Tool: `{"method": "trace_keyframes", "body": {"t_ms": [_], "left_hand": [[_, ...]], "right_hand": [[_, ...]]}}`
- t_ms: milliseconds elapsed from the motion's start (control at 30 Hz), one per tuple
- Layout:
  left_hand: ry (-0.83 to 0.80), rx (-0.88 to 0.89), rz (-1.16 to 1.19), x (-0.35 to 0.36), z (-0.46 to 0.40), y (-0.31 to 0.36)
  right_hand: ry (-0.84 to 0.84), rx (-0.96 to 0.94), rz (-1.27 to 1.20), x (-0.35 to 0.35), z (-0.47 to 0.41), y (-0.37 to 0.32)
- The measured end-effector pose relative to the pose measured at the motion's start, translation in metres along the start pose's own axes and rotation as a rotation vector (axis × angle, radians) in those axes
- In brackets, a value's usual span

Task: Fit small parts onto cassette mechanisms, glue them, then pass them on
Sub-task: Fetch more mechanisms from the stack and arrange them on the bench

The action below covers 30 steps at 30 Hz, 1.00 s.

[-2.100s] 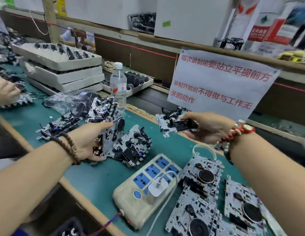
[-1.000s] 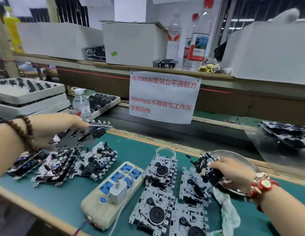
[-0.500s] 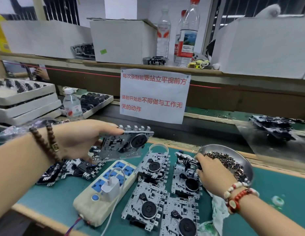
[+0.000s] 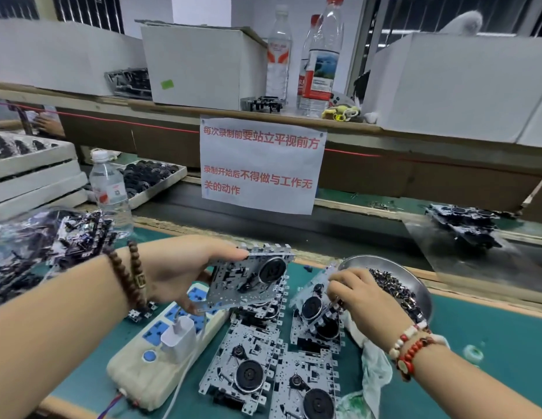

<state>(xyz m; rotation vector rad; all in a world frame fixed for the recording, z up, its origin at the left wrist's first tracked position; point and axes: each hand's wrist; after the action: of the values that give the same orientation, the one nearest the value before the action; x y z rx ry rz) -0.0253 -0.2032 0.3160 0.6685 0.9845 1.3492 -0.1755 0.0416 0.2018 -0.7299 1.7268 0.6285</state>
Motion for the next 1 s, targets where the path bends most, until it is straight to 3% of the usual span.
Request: {"method": "trace_keyframes", "body": {"t_ms": [300,467,767,900,1000], "left_hand": [[0.034,-0.104,0.000,0.007,-0.009,-0.006],[0.007,-0.160,0.115,0.006,-0.005,-0.017],[0.038,-0.152,0.152,0.003,0.002,-0.021],[0.096,-0.139,0.120,-0.003,-0.002,-0.028],[0.065,-0.143,0.170,-0.009,0.000,-0.030]], "right_hand": [[0.072,0.221,-0.171,0.025,-0.004,0.007],[-0.108,0.505,-0.468,0.026,-0.004,0.014],[-0.031,0.928,-0.789,0.027,-0.028,0.013],[-0.121,1.005,-0.909,0.028,-0.028,0.020],[-0.048,1.037,-1.080,0.026,-0.030,0.020]]}}
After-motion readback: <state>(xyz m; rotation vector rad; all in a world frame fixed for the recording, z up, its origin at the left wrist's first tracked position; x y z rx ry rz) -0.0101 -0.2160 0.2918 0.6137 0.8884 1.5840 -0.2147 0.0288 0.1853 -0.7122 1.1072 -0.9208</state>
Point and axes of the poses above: each hand's wrist, its own z-axis away from the middle knuckle, its own x-axis out of the palm, y = z × x, and after that the axes turned 1 degree about -y, right-handed
